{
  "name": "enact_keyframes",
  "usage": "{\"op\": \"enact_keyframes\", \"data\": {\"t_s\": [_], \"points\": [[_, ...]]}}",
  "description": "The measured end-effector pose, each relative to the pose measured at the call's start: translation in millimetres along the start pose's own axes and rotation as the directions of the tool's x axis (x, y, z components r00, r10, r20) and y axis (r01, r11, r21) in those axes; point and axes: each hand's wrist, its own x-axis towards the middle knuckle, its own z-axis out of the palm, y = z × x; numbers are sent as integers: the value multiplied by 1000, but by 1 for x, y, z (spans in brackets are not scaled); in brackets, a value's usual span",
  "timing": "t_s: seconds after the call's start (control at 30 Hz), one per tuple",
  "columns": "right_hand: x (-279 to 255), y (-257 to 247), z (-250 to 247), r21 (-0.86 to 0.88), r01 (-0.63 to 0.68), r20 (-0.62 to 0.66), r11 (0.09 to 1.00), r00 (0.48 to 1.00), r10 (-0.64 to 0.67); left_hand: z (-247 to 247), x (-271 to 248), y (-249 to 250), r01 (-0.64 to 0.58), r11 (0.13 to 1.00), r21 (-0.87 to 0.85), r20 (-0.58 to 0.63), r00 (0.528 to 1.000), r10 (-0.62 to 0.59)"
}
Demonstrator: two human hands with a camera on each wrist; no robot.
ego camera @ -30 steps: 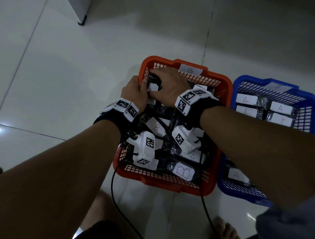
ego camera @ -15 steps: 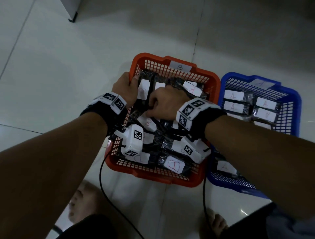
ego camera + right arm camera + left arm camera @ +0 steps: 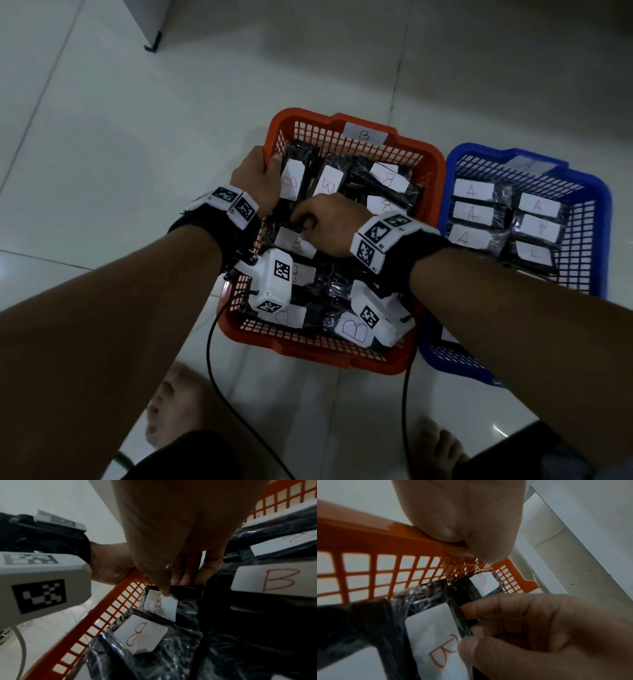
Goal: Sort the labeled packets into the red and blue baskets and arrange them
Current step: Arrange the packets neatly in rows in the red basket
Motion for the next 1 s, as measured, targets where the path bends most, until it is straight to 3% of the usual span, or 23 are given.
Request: {"op": "enact_keyframes", "data": {"t_s": [0.2,0.37,0.43,0.5,0.57,0.7,1.0], "points": [[-2,3,-2,92,42,-7,995,999,-41,3,-1,-2,-7,1000,8,-35,999,7],[-3,5,0,28,21,-193,999,981,-15,3,-4,3,-2,999,42,-60,998,4],[-6,9,-5,44,17,-329,999,944,-1,2,-4,5,0,999,37,-66,998,2],[-11,22,-15,51,-31,-488,998,871,52,3,-5,5,0,999,37,-66,998,2],[-15,41,-28,30,-120,-565,992,817,116,3,-5,7,7,999,54,-65,998,-4],[-23,74,-43,-97,-261,-423,960,884,198,5,-5,8,30,997,70,-88,996,-24],[-35,88,-49,-202,-171,-289,964,951,108,7,-8,11,40,992,116,-117,993,-27]]}}
